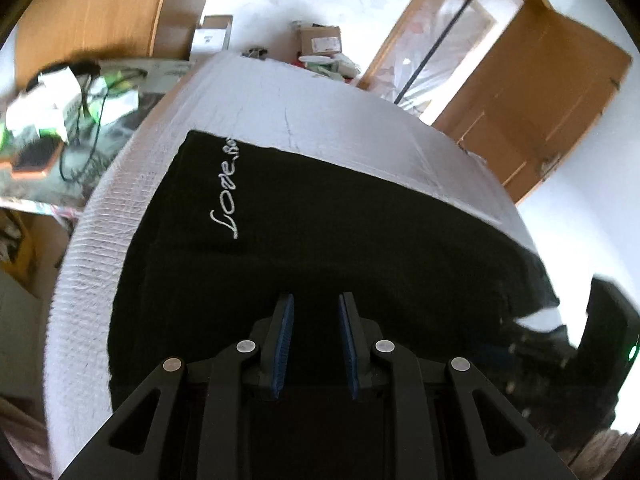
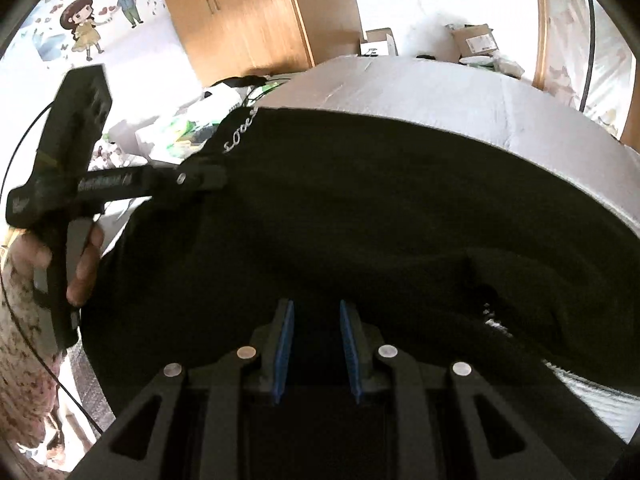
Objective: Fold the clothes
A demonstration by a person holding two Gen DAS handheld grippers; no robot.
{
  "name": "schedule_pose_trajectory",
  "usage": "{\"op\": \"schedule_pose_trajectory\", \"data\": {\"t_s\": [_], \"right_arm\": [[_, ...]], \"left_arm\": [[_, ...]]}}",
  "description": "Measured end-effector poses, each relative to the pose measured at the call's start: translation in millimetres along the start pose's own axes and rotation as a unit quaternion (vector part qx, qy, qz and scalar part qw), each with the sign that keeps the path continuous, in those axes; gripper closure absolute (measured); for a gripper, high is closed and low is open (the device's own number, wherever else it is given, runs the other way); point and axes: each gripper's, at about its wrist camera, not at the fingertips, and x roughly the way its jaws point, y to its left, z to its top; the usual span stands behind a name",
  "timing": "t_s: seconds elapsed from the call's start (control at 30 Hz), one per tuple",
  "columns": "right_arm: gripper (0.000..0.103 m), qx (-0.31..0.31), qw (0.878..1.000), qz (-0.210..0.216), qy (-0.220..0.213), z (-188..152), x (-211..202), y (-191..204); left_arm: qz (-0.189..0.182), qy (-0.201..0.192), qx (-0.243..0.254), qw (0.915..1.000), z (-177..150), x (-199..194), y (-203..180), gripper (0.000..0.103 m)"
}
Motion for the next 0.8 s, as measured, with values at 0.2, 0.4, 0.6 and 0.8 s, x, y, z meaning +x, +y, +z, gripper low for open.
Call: {"op": "schedule_pose_trajectory", "data": {"t_s": [0.2,0.4,0.6,0.8], "right_arm": [[0.078,0.001,1.000,0.005,-0.010,-8.7,-1.2,2.3],[0.078,-0.002,1.000,0.009,-0.020,-10.6,-0.7,5.1],[0.078,0.003,1.000,0.016,-0.024,-10.9,-0.7,2.9],[0.078,0.009,0.999,0.020,-0.026,-13.1,-3.6,0.9]], "left_arm": [[0.001,-0.012,-0.035,0.9993,13.0,3.5,22.5,0.093],[-0.003,-0.014,-0.051,0.9986,23.3,6.2,28.6,0.094],[0.014,-0.049,-0.050,0.9974,32.9,-19.4,23.0,0.087],[-0.014,0.008,-0.010,0.9998,51.8,18.3,-3.1,0.086]]}}
